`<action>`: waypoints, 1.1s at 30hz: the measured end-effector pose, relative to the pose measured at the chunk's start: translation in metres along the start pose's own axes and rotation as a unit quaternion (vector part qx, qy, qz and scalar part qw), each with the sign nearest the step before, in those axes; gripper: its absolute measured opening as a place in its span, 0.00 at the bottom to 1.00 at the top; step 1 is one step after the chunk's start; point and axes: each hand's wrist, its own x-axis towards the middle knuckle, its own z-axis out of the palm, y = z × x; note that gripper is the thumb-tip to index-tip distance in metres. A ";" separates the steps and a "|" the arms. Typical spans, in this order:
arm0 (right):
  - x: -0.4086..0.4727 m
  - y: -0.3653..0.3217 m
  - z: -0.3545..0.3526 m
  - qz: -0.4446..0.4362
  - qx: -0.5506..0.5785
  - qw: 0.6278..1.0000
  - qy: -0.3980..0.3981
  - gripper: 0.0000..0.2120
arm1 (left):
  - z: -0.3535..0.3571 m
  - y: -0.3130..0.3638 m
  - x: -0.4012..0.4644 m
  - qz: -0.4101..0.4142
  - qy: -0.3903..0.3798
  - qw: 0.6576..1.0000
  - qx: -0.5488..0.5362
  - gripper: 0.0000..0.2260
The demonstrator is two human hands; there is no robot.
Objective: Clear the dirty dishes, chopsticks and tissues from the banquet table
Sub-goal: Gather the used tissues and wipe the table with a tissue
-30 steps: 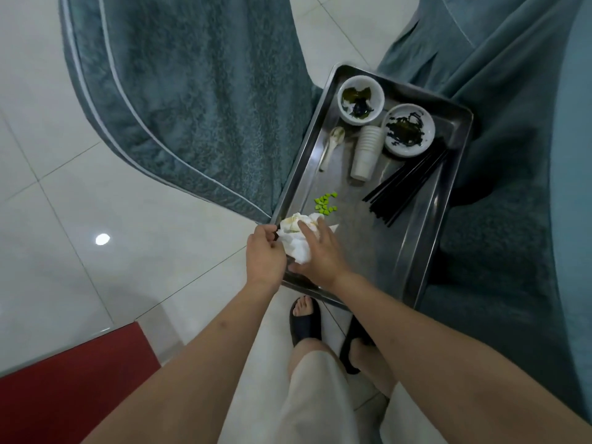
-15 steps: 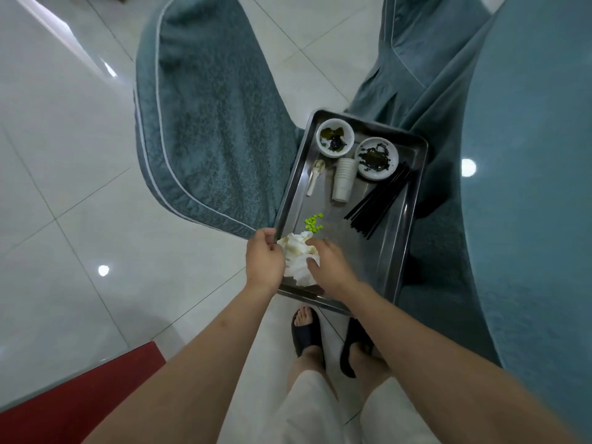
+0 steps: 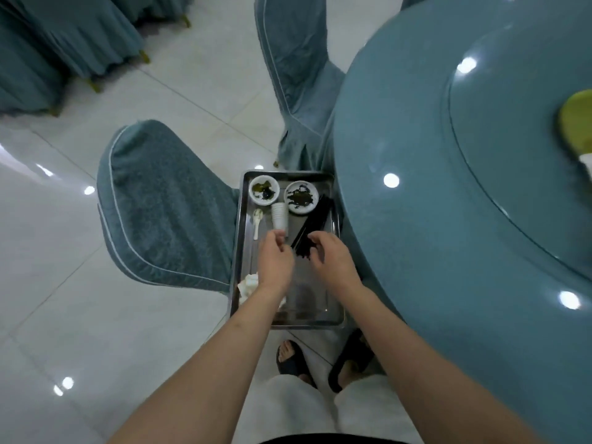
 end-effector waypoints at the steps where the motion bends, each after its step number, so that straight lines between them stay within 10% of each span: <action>1: -0.002 0.002 -0.017 0.008 0.001 1.000 0.026 0.15 | 0.010 0.015 -0.003 0.023 -0.008 1.000 0.005 0.12; 13: -0.032 0.068 -0.186 0.097 0.032 0.963 0.249 0.13 | 0.147 0.138 -0.057 0.171 -0.133 0.975 0.053 0.15; 33: -0.088 0.247 -0.408 0.209 0.035 0.909 0.358 0.13 | 0.410 0.252 -0.140 0.261 -0.285 0.913 0.129 0.15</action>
